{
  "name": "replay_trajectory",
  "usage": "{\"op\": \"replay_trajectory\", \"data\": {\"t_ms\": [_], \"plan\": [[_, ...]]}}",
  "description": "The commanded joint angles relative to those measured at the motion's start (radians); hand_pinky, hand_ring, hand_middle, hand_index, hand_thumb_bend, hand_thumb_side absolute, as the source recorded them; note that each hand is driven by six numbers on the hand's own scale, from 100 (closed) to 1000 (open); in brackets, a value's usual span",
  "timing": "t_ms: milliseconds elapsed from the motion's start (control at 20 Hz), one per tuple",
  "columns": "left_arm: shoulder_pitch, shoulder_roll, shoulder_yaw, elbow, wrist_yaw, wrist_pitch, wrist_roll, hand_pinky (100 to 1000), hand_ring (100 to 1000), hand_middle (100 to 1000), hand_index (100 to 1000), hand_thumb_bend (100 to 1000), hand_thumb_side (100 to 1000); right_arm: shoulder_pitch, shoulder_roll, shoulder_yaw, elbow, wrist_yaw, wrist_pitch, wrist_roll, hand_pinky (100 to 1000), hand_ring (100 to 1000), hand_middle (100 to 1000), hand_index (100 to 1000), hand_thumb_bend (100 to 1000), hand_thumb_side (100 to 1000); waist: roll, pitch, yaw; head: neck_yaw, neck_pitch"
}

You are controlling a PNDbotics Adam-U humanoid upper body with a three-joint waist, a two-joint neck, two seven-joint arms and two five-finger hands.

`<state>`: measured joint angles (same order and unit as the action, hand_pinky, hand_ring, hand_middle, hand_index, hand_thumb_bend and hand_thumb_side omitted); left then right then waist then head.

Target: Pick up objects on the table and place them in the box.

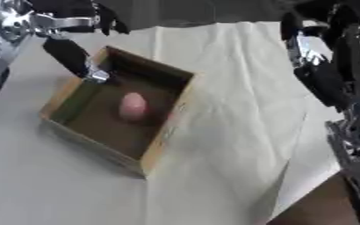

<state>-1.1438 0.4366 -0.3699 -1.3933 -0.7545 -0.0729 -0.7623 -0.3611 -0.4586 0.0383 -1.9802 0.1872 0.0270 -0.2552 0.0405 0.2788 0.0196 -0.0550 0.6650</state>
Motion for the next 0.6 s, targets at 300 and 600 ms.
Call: {"op": "replay_trajectory", "data": {"t_ms": [300,600], "plan": [[0.002,0.062,0.124,-0.175,0.074,0.081,0.099,685,737,768,883,277,558,-0.009,-0.013,-0.011,-0.02,-0.002,-0.003,-0.003,697,814,697,866,335,698,-0.01,-0.016,0.009,-0.008,-0.01],[0.045,0.086,0.245,-0.296,0.089,0.165,0.184,621,648,693,841,103,533,-0.013,-0.012,-0.016,-0.02,0.001,-0.004,-0.008,698,815,699,866,336,699,-0.02,-0.016,0.017,-0.015,-0.013]]}}
